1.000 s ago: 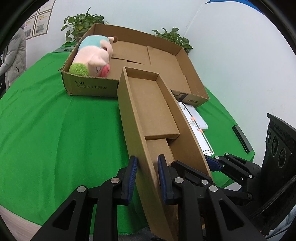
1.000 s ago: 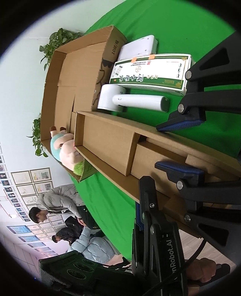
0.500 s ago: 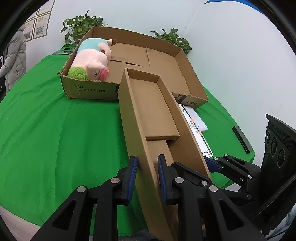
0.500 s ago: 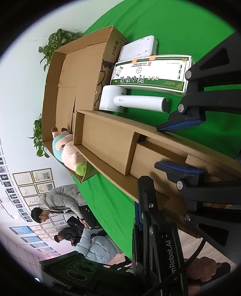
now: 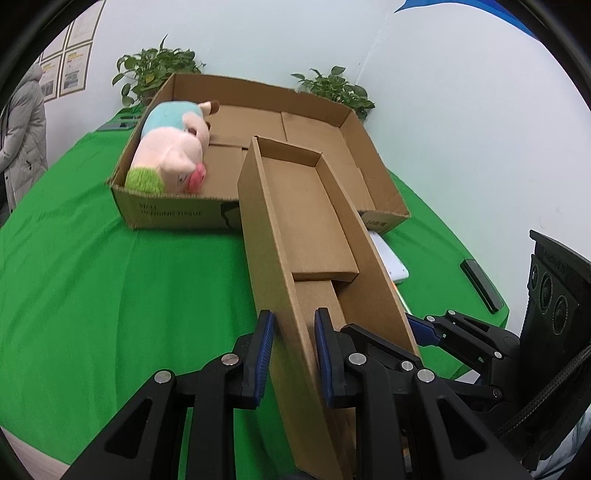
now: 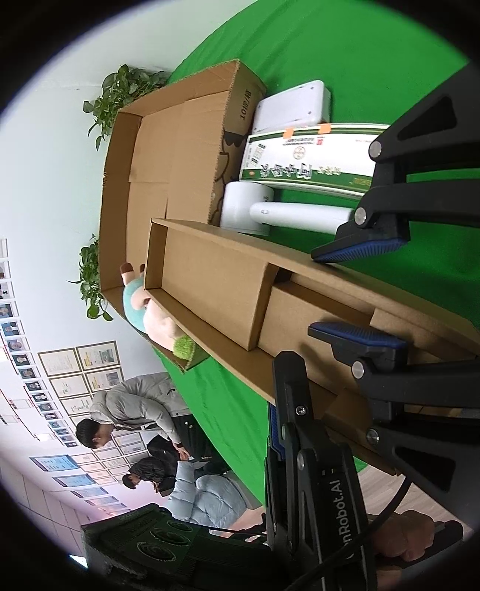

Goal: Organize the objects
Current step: 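Hold the narrow cardboard tray with both grippers above the large box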

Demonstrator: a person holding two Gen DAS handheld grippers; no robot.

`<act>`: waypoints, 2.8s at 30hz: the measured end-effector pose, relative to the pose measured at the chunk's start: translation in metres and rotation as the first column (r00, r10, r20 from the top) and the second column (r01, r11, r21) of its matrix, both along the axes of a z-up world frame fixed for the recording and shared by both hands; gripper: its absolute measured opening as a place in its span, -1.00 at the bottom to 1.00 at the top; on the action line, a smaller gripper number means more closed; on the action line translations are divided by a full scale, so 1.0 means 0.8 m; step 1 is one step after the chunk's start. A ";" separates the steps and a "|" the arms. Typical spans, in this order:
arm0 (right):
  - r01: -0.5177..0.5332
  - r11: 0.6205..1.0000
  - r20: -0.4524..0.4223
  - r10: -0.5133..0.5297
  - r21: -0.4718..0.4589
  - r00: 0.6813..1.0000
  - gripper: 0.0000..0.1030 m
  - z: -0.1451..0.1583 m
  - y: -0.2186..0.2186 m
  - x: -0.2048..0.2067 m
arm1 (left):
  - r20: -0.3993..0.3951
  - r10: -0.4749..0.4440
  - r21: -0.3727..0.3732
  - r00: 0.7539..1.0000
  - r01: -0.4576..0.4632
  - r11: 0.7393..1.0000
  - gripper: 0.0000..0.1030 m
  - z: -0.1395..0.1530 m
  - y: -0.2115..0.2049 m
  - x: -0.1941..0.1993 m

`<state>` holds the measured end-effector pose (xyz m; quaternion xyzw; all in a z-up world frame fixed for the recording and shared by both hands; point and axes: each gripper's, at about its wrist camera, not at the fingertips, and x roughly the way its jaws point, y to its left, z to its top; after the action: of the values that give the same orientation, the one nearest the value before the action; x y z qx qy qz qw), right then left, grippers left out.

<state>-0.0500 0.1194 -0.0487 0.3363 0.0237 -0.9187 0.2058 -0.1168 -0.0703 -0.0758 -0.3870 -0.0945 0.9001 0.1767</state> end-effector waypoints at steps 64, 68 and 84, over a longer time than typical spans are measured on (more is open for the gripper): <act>0.063 0.996 -0.065 -0.067 -0.063 0.996 -0.39 0.036 0.006 -0.043 | -0.101 -0.024 -0.017 0.995 0.022 1.000 -0.64 0.049 0.002 -0.057; 0.061 0.996 -0.063 -0.065 -0.065 0.996 -0.39 0.035 0.006 -0.044 | -0.100 -0.022 -0.019 0.995 0.020 1.000 -0.64 0.049 0.002 -0.057; 0.052 0.996 -0.054 -0.056 -0.076 0.997 -0.39 0.032 0.010 -0.051 | -0.094 -0.018 -0.024 0.995 0.016 1.000 -0.64 0.048 0.001 -0.060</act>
<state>-0.0906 0.1271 -0.0235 0.3033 -0.0137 -0.9332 0.1925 -0.1651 -0.0691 -0.0372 -0.3469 -0.0725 0.9168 0.1843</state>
